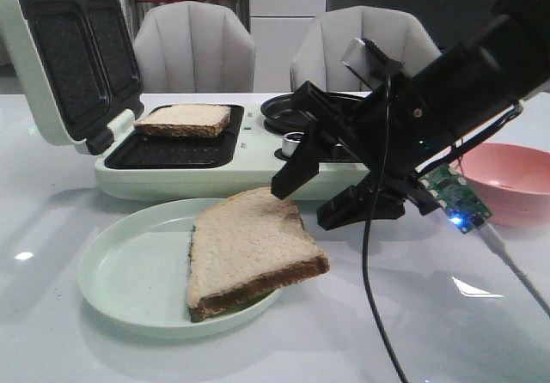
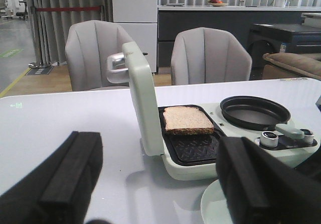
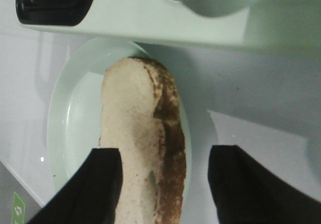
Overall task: Make breakfast with bread and shrimp
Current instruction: 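Reach the right gripper to the remaining bread slice and grasp it, then lift the slice and carry it over the first slice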
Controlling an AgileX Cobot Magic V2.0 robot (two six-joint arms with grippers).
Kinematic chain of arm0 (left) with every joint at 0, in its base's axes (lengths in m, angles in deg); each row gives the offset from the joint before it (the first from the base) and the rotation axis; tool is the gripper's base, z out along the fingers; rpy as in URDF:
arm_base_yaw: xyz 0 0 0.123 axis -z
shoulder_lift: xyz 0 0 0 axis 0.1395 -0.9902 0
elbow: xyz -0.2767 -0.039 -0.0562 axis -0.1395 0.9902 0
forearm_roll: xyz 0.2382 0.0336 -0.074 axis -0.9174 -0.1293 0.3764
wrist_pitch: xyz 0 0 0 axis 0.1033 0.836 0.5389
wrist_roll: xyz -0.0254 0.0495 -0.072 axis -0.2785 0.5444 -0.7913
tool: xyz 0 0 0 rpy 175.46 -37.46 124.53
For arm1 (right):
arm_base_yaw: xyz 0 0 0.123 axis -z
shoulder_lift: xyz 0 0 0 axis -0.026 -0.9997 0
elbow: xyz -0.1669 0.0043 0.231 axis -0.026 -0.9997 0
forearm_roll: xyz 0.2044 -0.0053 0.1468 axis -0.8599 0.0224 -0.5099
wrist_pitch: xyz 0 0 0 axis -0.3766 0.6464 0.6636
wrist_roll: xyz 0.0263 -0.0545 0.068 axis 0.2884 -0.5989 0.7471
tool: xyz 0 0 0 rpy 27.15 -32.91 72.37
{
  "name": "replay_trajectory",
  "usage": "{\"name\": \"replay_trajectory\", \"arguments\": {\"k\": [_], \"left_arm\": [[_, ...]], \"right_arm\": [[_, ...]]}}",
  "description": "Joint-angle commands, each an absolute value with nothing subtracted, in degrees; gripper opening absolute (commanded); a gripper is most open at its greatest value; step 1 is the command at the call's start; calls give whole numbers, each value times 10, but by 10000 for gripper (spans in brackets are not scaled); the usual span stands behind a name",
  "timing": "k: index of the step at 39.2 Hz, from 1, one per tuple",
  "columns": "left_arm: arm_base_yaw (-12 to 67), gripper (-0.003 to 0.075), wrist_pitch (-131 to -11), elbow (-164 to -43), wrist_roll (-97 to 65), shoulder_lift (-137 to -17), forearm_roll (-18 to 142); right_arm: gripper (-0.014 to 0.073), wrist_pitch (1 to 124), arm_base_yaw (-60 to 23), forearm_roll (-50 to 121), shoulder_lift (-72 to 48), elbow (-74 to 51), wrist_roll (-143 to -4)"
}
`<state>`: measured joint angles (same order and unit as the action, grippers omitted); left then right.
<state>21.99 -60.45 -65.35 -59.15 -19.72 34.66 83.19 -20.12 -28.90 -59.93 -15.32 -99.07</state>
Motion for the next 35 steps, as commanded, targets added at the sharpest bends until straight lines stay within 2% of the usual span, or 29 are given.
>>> {"name": "replay_trajectory", "arguments": {"k": [1, 22, 26, 32, 35], "left_arm": [[224, 532, -646, -668, -598, -203, 352], [224, 532, -646, -668, -598, -203, 352], [224, 532, -646, -668, -598, -203, 352], [224, 532, -646, -668, -598, -203, 352], [224, 532, -646, -668, -598, -203, 352]], "right_arm": [[488, 855, -200, -339, -589, -136, -1033], [480, 913, -201, -342, -631, -103, -1037], [402, 914, -201, -341, -631, -103, -1038], [206, 921, -201, -341, -631, -103, -1044], [157, 926, -201, -342, -631, -103, -1053]]}}
